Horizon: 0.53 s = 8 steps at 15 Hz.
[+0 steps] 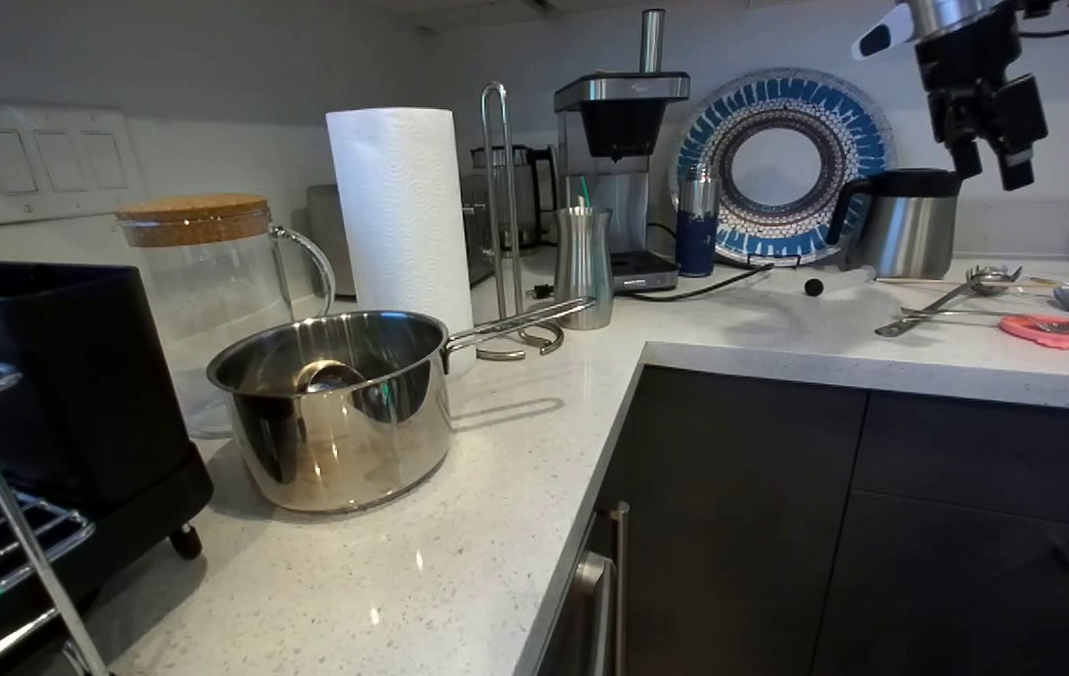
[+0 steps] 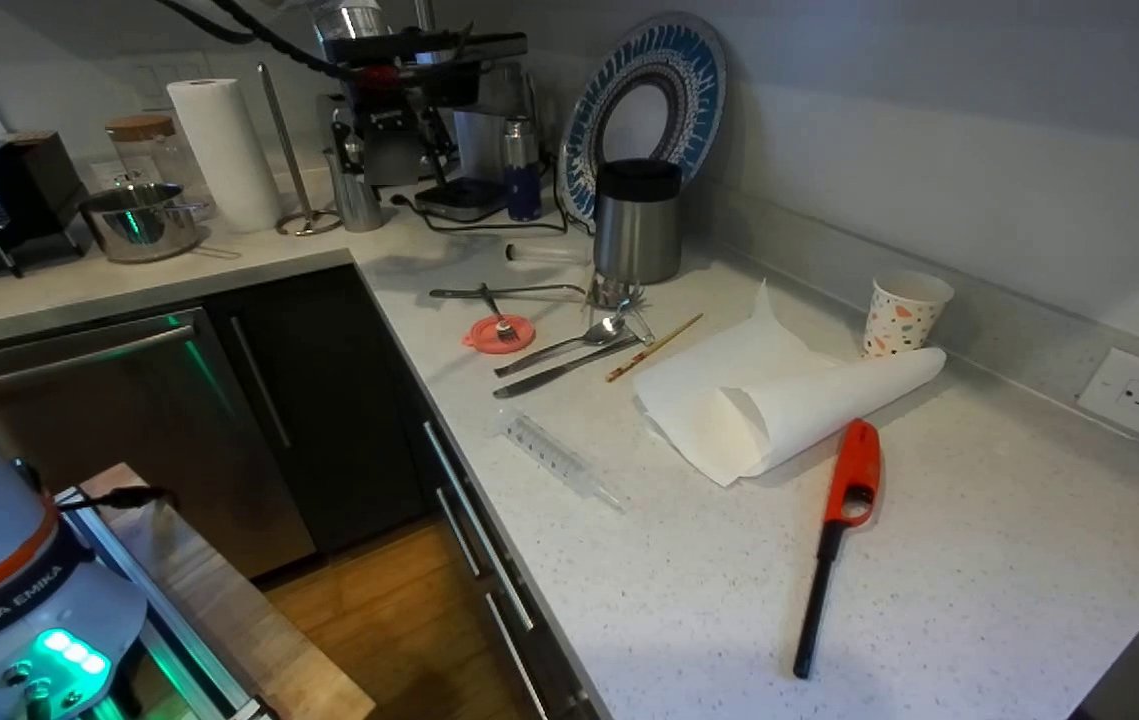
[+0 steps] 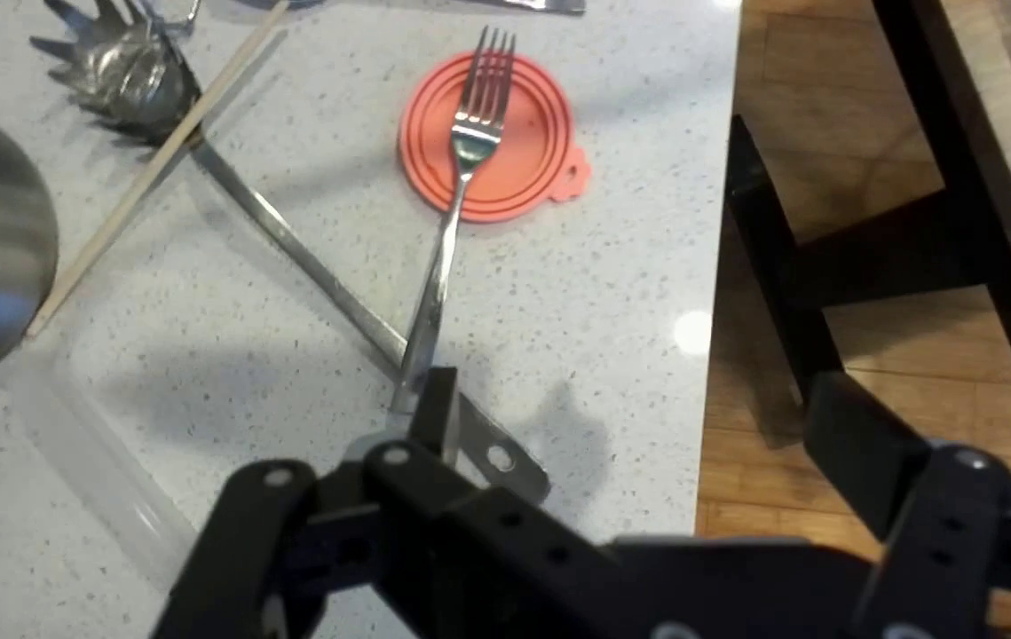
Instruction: Pick up the clear cylindrical object with a black lid and lay it on the kitchen counter
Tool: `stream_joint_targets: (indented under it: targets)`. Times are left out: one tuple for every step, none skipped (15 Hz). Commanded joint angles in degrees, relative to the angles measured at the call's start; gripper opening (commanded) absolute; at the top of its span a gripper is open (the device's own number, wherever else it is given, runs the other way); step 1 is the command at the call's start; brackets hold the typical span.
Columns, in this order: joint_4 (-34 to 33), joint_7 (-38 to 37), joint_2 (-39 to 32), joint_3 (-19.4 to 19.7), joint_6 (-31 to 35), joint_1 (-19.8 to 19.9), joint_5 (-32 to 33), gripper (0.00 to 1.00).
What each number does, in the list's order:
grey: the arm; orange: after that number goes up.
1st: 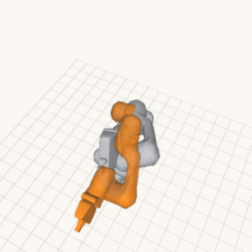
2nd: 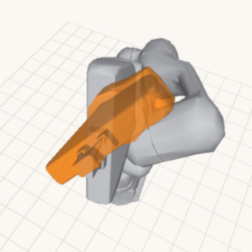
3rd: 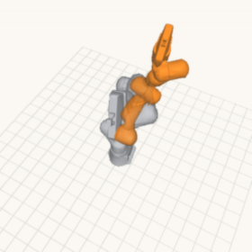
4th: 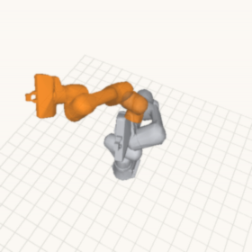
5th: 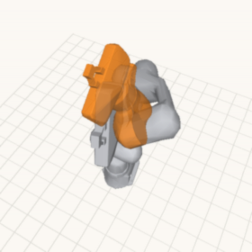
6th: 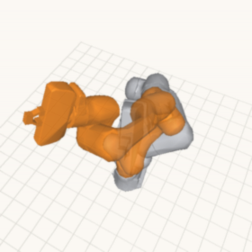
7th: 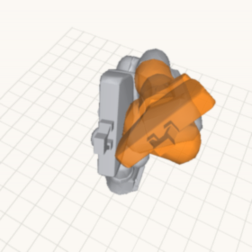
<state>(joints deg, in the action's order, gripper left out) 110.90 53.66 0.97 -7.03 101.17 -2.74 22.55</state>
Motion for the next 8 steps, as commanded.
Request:
stream_joint_targets:
  targets:
    - [11.21,-5.07,11.80,2.90,5.55,0.27,-4.95,1.00]
    - [13.04,-6.67,14.52,3.62,6.05,0.18,-5.46,1.00]
    - [14.71,-8.31,16.93,4.37,7.00,0.14,-5.72,1.00]
    - [16.23,-9.85,19.74,5.09,6.94,0.08,-6.30,1.00]
    - [17.63,-11.31,22.15,5.86,7.44,0.05,-6.64,1.00]
    - [18.68,-12.83,24.66,6.50,7.33,0.02,-6.86,1.00]
    - [19.33,-14.31,26.88,7.20,7.02,-0.03,-7.36,1.00]
    - [19.61,-15.92,28.51,7.89,6.73,0.13,-7.42,1.00]
